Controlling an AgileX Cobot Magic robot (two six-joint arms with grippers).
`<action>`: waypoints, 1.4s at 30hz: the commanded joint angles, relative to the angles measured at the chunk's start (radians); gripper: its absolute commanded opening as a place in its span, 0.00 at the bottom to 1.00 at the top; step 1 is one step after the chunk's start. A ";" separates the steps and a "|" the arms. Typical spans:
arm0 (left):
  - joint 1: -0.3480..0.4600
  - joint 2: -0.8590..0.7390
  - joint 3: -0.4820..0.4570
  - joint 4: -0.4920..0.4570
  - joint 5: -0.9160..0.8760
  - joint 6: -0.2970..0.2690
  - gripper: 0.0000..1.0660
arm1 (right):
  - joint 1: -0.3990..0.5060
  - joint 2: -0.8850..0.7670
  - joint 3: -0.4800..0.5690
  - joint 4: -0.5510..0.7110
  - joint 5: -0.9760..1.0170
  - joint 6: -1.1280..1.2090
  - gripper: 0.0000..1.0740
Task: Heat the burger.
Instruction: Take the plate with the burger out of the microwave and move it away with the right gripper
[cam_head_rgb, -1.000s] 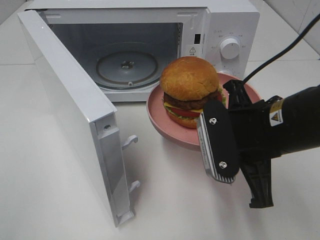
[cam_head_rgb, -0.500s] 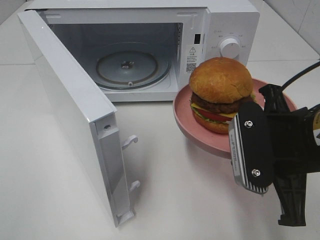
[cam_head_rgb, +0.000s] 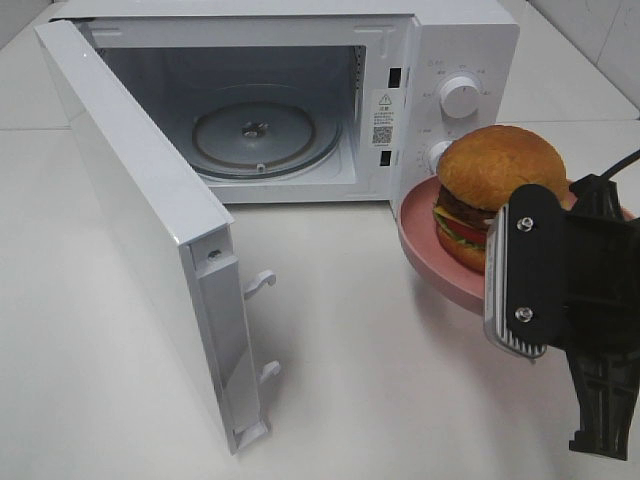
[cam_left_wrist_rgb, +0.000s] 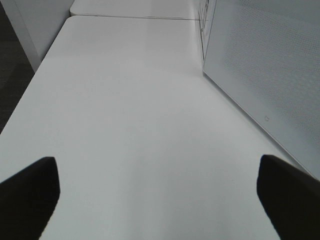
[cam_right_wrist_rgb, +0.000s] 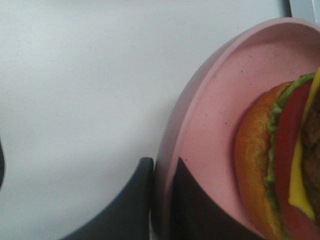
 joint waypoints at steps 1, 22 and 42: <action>0.002 -0.013 0.002 -0.004 -0.009 0.000 0.94 | -0.003 -0.021 -0.006 -0.065 -0.020 0.055 0.00; 0.002 -0.013 0.002 -0.004 -0.009 0.000 0.94 | -0.006 -0.023 -0.006 -0.287 0.108 0.505 0.01; 0.002 -0.013 0.002 -0.004 -0.009 0.000 0.94 | -0.006 -0.023 -0.006 -0.516 0.277 1.024 0.04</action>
